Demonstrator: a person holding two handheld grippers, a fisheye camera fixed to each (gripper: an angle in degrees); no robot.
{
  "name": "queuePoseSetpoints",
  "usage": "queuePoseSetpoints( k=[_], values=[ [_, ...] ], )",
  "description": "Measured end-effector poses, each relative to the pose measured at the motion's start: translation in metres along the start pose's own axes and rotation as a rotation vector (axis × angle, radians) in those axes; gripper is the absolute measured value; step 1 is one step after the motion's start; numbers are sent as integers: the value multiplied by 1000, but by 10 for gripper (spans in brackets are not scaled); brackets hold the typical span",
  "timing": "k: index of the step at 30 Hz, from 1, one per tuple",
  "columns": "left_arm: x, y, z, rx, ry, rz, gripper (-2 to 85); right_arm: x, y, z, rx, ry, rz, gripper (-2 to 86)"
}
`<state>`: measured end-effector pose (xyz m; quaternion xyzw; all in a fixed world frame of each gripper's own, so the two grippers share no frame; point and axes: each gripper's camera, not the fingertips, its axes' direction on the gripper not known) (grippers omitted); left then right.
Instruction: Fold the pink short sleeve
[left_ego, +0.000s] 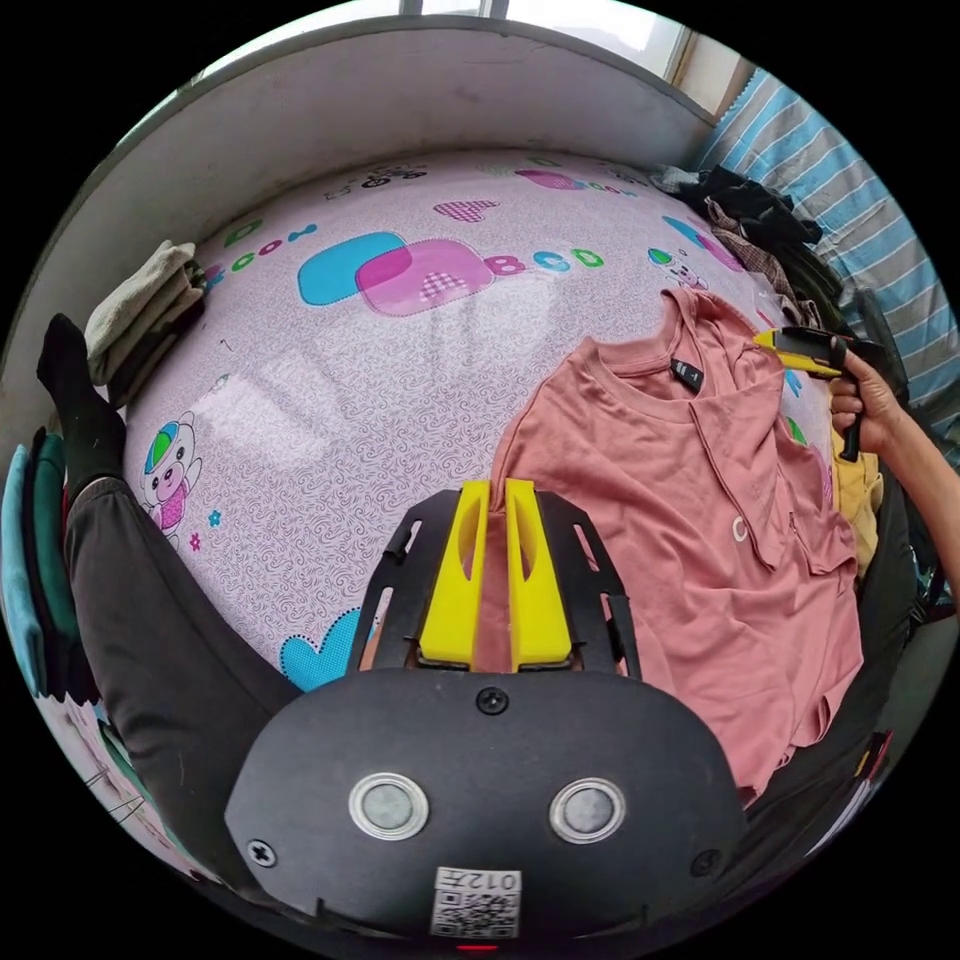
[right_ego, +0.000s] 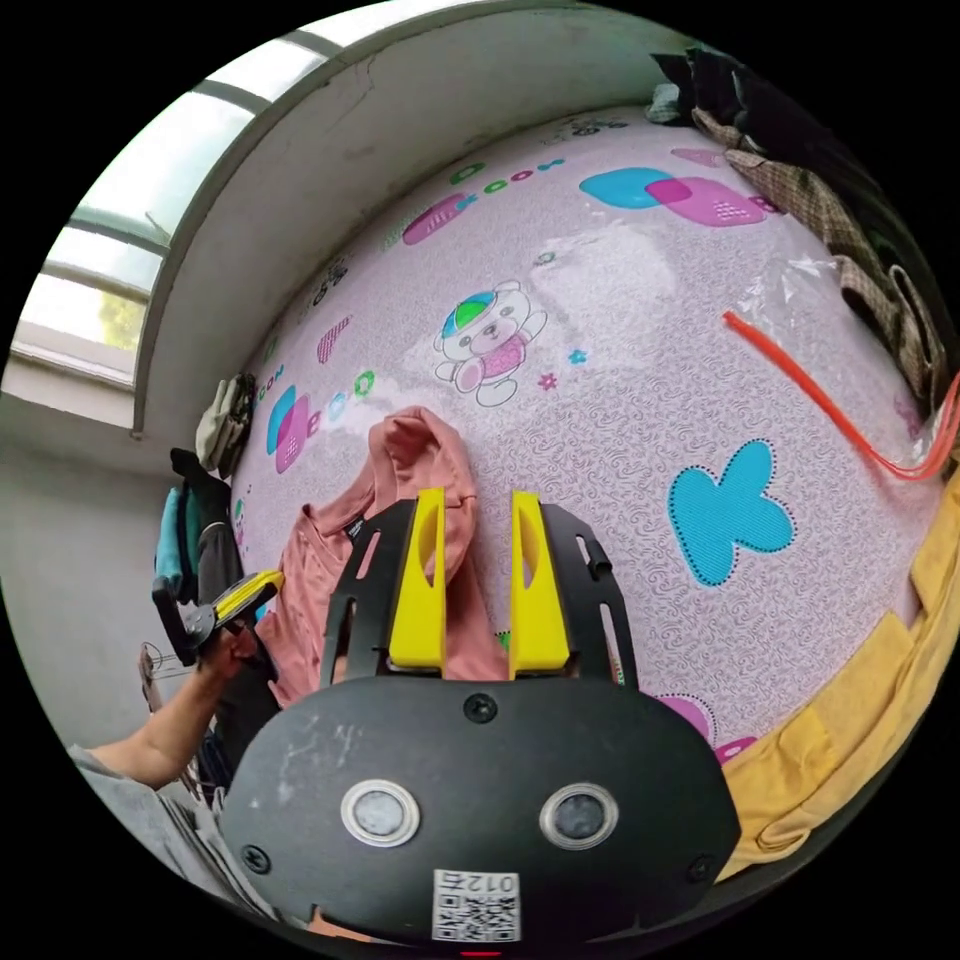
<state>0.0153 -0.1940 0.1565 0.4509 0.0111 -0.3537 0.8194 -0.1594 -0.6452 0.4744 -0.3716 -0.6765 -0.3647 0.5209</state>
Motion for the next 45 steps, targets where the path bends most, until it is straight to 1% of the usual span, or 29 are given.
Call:
queuePoseSetpoints(
  k=[1, 2, 8, 10, 14, 17, 19, 24, 25, 27, 30, 35, 36, 37, 39, 43, 45],
  values=[
    [1, 6, -2, 4, -4, 4, 5, -9, 7, -1, -5, 4, -24, 34],
    [3, 17, -7, 9, -12, 16, 4, -14, 11, -2, -2, 8, -36, 13],
    [7, 69, -36, -49, 11, 19, 0, -66, 56, -54, 77, 56, -116, -8],
    [7, 86, -56, -24, 13, 22, 0, -92, 75, -91, 122, 90, -176, -9],
    [9, 121, -125, 101, -1, 52, 0, -136, 107, -156, 194, 154, -278, -9],
    [15, 141, -195, 242, -67, 87, -1, -174, 140, -220, 289, 211, -352, -10],
    [17, 154, -242, 339, -100, 94, -1, -201, 169, -278, 386, 218, -385, -10],
    [37, 205, -387, 615, -231, 166, -1, -258, 240, -390, 608, 204, -467, -10],
    [41, 212, -402, 644, -247, 176, -1, -273, 261, -414, 662, 198, -493, -10],
    [58, 243, -459, 749, -313, 206, -1, -294, 292, -446, 744, 193, -524, -10],
    [83, 286, -515, 870, -418, 241, -1, -325, 342, -490, 869, 184, -555, -10],
    [112, 345, -576, 961, -486, 268, -2, -365, 406, -532, 954, 212, -583, -10],
    [117, 357, -587, 973, -501, 272, -2, -376, 422, -538, 974, 255, -614, -10],
    [119, 363, -591, 973, -507, 276, -2, -386, 433, -542, 973, 296, -617, -10],
    [126, 383, -608, 963, -493, 266, -2, -398, 452, -551, 975, 298, -607, -10],
    [141, 422, -636, 1040, -542, 254, -2, -435, 512, -573, 1116, 356, -670, -10],
    [147, 443, -656, 1078, -551, 239, -2, -444, 530, -587, 1146, 327, -660, -10]
  ],
)
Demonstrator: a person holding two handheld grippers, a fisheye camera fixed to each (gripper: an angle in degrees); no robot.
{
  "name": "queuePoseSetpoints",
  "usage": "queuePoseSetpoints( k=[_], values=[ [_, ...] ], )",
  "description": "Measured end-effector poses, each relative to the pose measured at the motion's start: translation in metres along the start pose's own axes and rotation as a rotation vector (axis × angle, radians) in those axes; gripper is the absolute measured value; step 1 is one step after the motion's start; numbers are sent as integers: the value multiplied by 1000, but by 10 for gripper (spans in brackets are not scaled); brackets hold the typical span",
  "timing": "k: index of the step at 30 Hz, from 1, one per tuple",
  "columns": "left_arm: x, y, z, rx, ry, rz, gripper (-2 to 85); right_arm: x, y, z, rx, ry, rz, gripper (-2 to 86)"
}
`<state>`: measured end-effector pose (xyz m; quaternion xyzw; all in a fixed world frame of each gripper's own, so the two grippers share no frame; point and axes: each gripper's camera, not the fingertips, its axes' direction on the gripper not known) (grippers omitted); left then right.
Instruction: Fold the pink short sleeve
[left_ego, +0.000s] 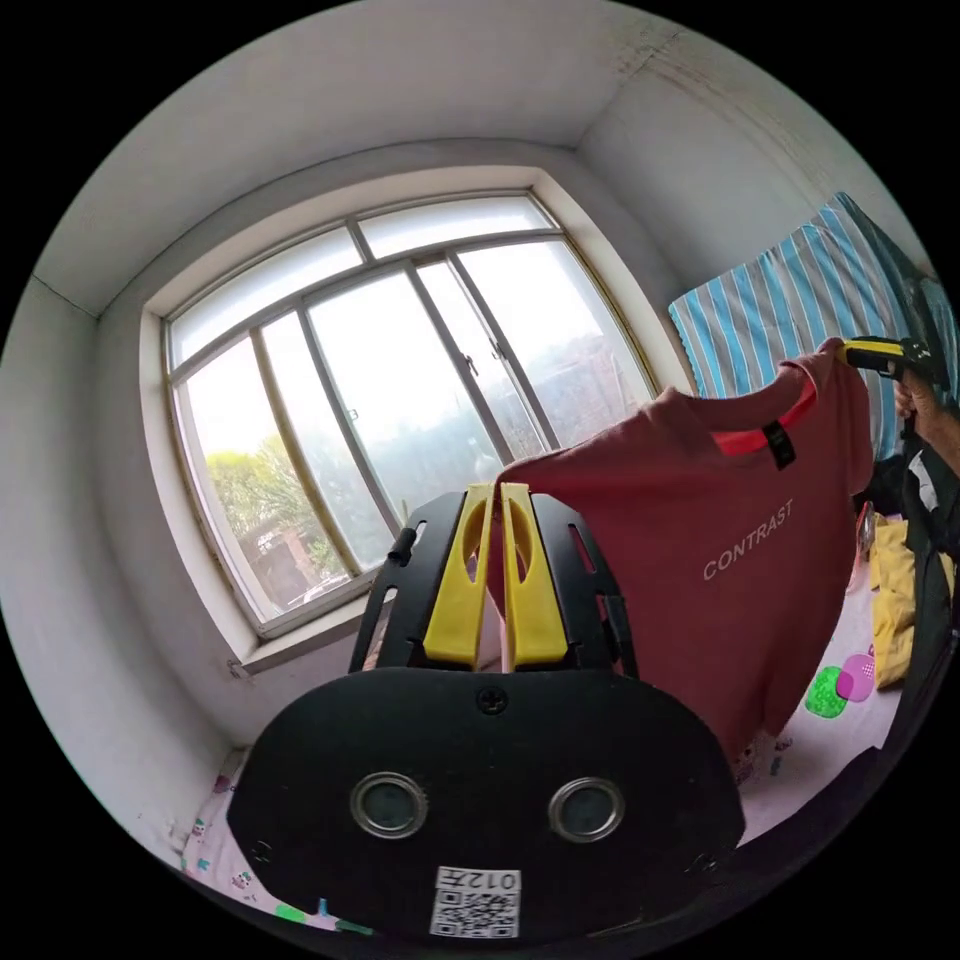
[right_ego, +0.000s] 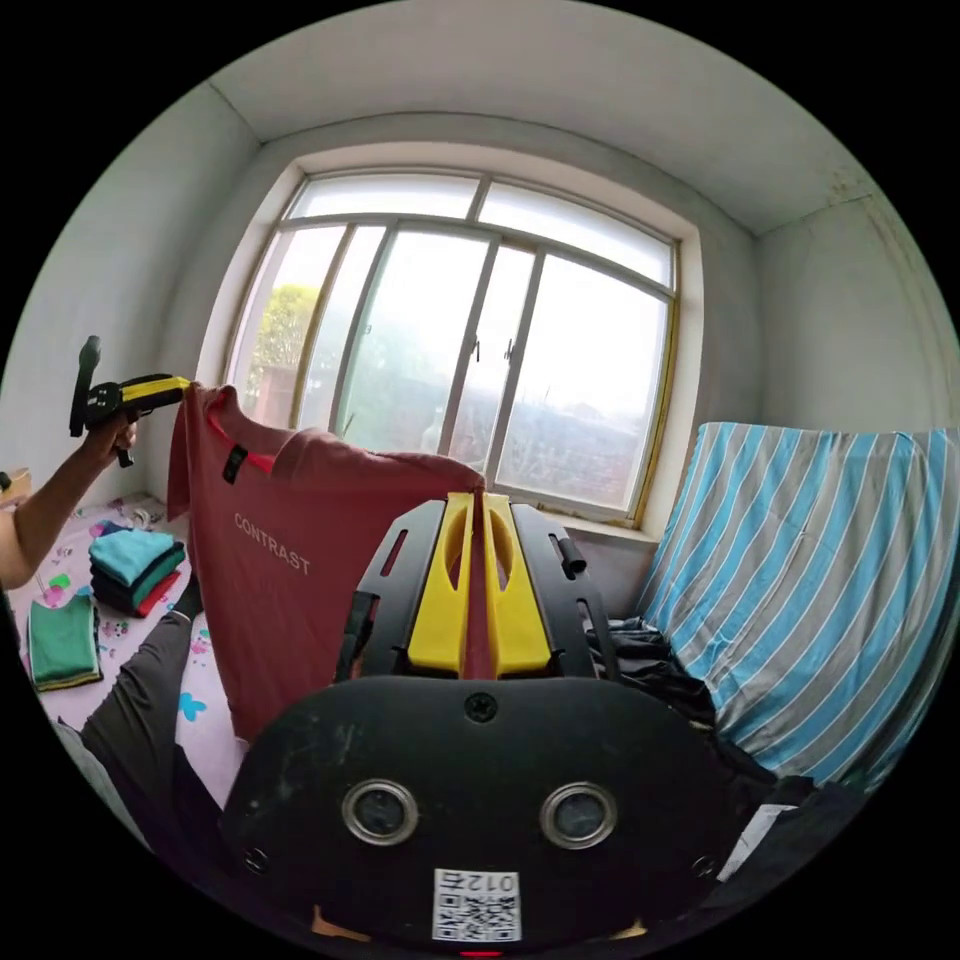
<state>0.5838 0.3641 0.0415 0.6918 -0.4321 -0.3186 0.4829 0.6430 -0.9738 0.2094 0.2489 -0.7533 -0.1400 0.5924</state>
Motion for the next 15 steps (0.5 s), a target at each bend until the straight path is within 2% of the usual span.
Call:
queuePoseSetpoints(
  k=[9, 15],
  values=[
    [-8, -26, -88, 117, -59, 11, -1, -38, -31, -105, 170, 47, -10, -10],
    [-7, -44, -115, 133, -45, 51, -1, -53, -43, -156, 224, 78, -22, -10]
  ],
)
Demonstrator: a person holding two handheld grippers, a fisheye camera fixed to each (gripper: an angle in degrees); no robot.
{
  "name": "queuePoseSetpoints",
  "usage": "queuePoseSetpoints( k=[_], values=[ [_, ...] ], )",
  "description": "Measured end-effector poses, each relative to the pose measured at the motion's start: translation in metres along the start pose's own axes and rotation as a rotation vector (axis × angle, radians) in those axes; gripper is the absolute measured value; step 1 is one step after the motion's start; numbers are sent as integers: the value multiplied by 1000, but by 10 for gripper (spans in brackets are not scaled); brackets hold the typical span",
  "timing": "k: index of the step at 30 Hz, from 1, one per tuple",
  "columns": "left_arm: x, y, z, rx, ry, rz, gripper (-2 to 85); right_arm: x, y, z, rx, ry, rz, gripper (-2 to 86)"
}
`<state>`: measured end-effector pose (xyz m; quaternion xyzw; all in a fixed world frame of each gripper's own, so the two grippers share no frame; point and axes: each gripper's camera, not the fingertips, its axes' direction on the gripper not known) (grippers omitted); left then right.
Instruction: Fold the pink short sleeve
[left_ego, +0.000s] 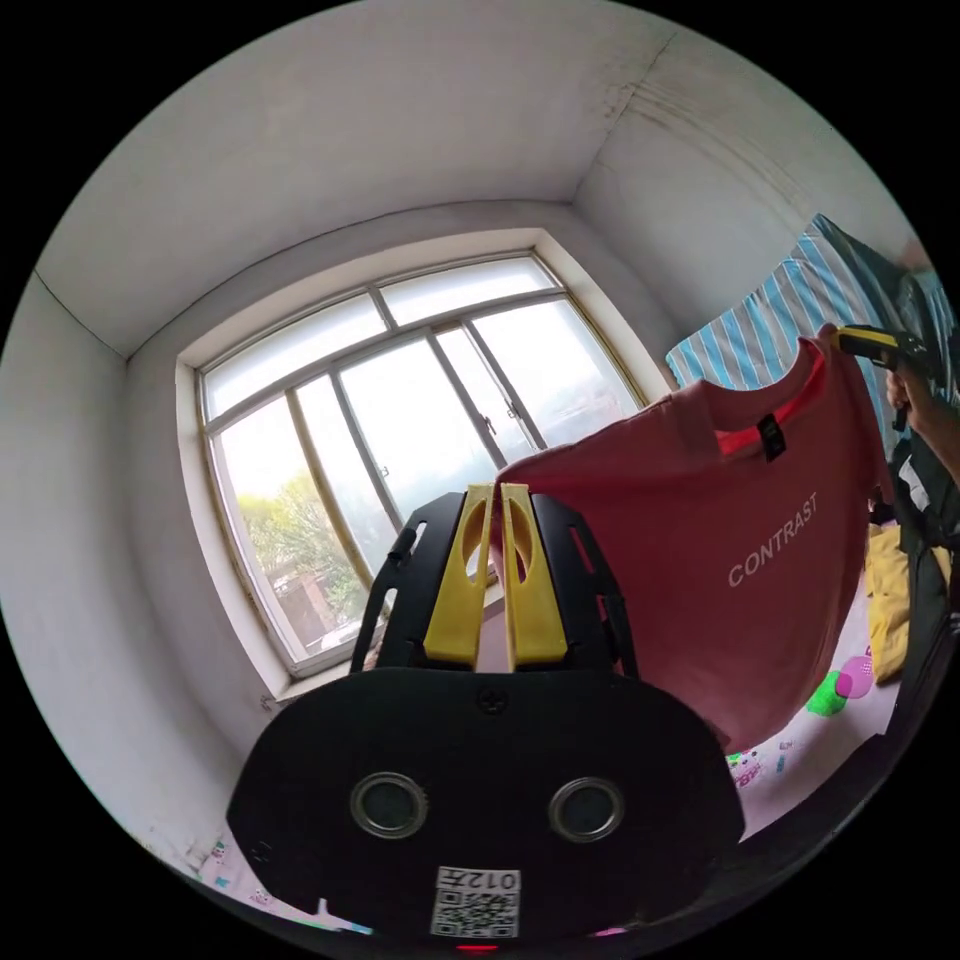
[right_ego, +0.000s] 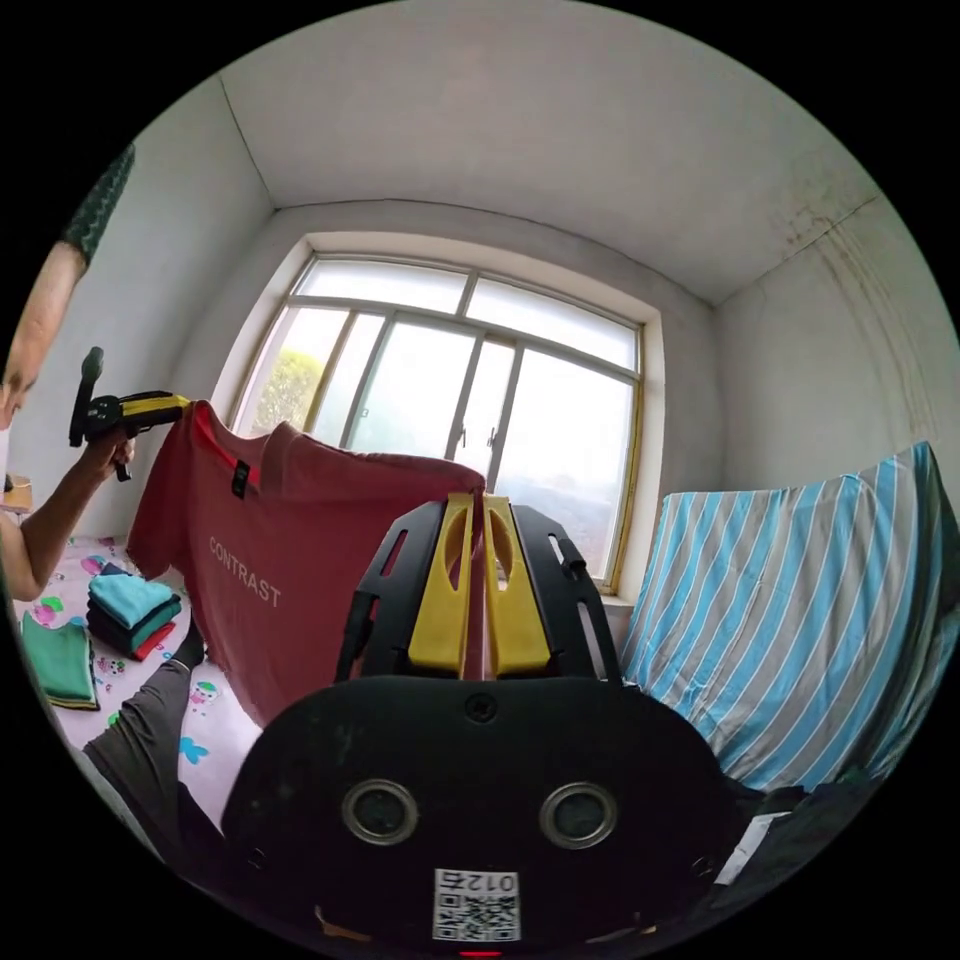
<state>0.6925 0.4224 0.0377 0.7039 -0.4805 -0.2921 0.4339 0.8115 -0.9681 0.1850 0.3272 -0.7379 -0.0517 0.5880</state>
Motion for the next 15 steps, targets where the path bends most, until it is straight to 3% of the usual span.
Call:
queuePoseSetpoints(
  k=[7, 15],
  values=[
    [15, -18, 24, -36, 39, 96, -1, 5, -8, 3, -14, 26, -30, -10],
    [62, 0, 184, -215, 215, 117, -1, 30, 54, 122, -210, 8, 15, -10]
  ],
)
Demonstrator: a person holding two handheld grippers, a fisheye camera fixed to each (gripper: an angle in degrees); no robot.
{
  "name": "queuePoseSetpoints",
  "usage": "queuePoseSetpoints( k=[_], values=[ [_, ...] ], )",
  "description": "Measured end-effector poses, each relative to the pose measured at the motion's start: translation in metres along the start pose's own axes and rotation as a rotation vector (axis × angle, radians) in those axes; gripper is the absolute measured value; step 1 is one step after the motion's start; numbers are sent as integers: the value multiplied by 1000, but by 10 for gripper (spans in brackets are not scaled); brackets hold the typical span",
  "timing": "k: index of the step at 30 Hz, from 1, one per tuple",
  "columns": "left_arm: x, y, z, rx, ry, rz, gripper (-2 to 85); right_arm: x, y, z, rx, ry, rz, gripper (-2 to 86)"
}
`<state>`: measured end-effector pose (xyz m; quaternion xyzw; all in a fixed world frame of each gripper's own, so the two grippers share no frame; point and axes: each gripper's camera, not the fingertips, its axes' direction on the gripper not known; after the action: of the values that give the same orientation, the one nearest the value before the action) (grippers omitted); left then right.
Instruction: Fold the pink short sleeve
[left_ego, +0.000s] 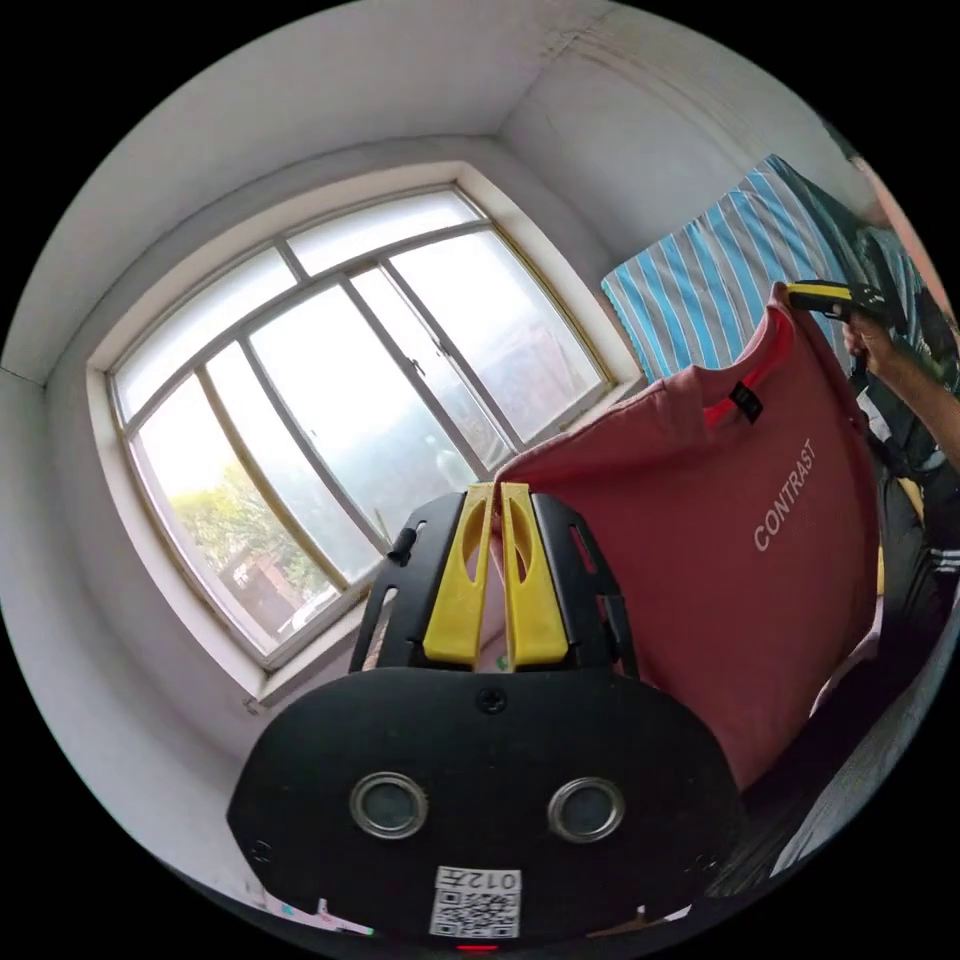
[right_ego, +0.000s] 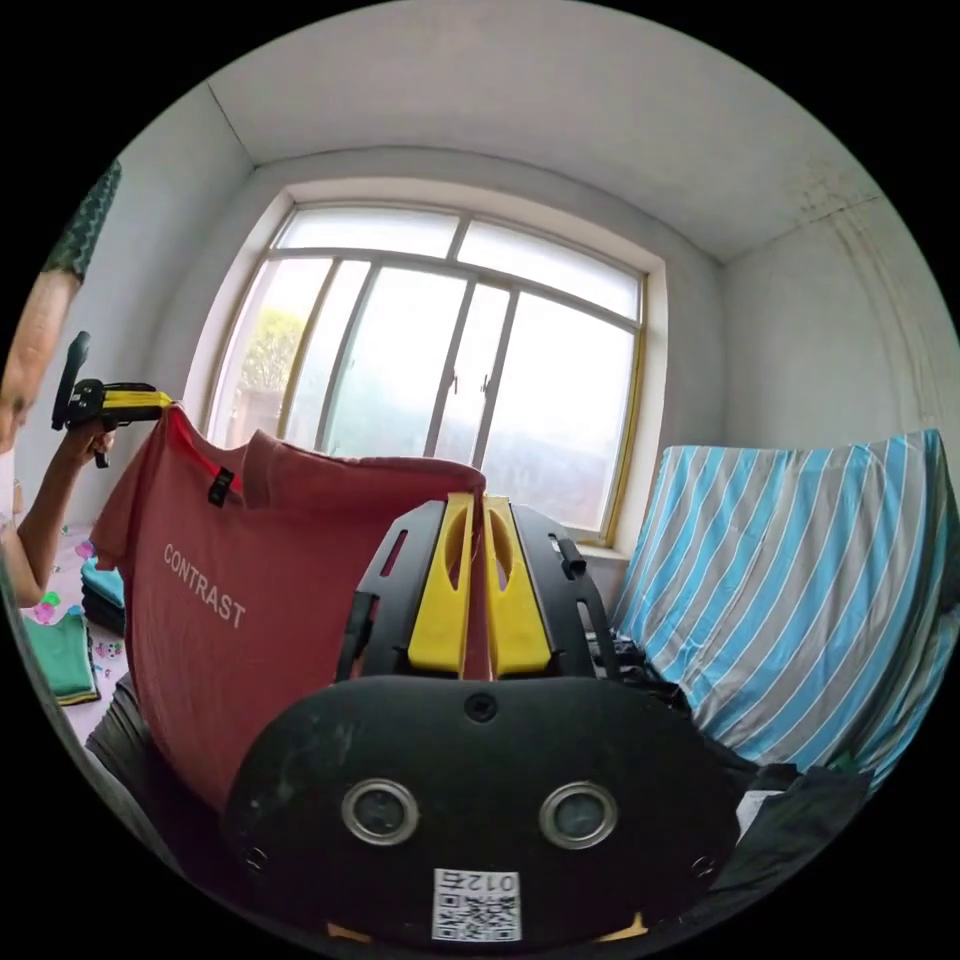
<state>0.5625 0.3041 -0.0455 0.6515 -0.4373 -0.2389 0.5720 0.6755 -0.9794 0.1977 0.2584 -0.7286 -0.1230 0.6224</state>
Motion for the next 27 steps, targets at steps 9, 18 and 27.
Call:
queuePoseSetpoints(
  k=[9, 18, 27],
  values=[
    [37, -4, 328, -280, 157, 8, -1, 33, 99, 274, -351, 2, -14, -9],
    [86, 40, 691, -719, 147, -259, 2, 77, 250, 609, -785, 44, 203, 31],
    [134, 127, 784, -885, 371, -335, 3, 88, 404, 654, -1031, -171, 201, 22]
  ],
)
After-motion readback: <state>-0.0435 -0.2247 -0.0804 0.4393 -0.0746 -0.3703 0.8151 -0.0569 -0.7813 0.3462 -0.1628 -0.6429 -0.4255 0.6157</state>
